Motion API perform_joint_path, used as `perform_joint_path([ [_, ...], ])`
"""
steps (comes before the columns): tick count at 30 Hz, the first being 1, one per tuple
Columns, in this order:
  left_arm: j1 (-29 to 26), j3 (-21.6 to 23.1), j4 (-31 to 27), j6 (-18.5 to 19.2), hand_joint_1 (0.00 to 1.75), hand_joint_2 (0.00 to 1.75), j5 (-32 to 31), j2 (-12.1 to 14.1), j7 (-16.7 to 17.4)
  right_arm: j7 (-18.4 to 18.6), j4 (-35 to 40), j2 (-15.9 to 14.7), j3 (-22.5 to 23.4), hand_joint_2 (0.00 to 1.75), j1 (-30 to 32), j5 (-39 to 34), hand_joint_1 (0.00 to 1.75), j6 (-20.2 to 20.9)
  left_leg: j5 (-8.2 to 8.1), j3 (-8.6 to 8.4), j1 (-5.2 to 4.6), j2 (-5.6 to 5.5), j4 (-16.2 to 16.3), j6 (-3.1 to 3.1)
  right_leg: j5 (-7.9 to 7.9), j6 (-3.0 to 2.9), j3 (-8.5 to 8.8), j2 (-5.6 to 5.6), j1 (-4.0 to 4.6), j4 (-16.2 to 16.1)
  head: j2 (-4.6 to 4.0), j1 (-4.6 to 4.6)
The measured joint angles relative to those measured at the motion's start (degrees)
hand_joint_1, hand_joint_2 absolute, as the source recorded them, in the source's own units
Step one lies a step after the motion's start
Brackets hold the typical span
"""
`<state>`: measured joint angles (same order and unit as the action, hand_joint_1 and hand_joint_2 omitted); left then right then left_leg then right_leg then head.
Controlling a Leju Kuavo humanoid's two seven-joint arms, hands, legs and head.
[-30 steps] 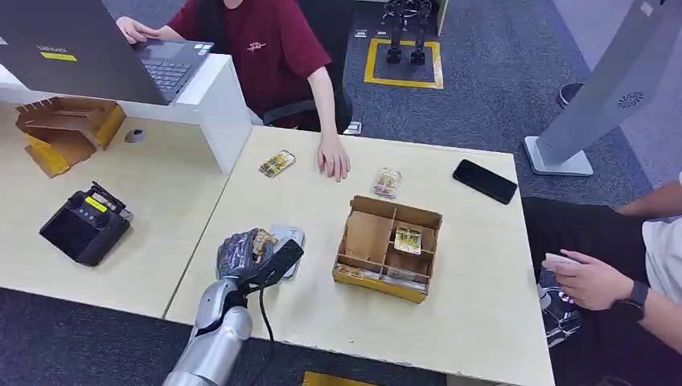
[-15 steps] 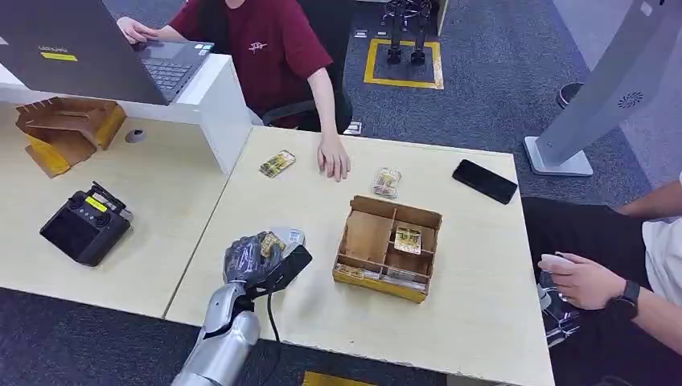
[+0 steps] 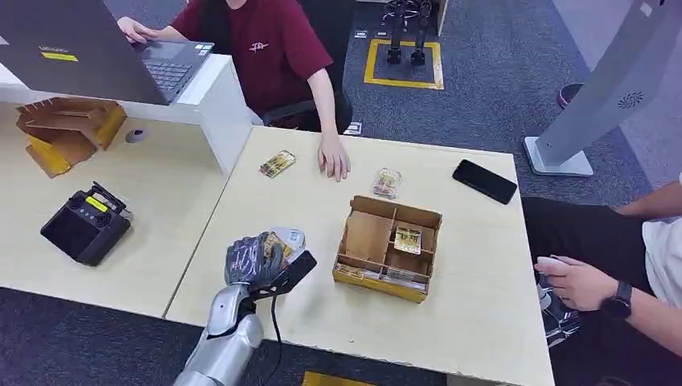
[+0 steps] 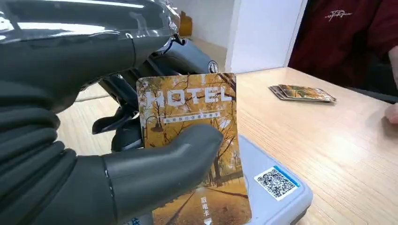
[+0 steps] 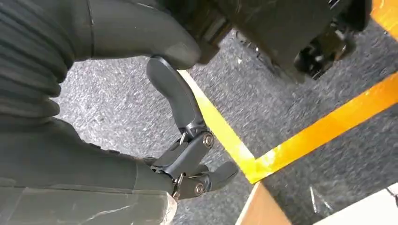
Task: Pass the card to the sensor for recognition and then transmit it.
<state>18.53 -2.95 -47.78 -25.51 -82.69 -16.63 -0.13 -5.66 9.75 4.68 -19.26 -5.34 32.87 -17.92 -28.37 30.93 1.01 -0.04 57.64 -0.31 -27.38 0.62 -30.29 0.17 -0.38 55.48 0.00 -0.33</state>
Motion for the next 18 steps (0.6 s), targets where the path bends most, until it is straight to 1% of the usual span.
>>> perform_joint_path([
  [18, 1.4, 0.0, 5.1, -2.8, 1.75, 1.75, -4.1, 0.0, 1.7, -0.2, 0.0, 0.5, 0.0, 1.75, -0.1, 1.3, 0.00, -0.1, 0.00, -0.02, -0.01, -0.04, 0.0, 0.00, 0.00, 0.00, 0.05, -0.05, 0.00, 0.0, 0.00, 0.00],
])
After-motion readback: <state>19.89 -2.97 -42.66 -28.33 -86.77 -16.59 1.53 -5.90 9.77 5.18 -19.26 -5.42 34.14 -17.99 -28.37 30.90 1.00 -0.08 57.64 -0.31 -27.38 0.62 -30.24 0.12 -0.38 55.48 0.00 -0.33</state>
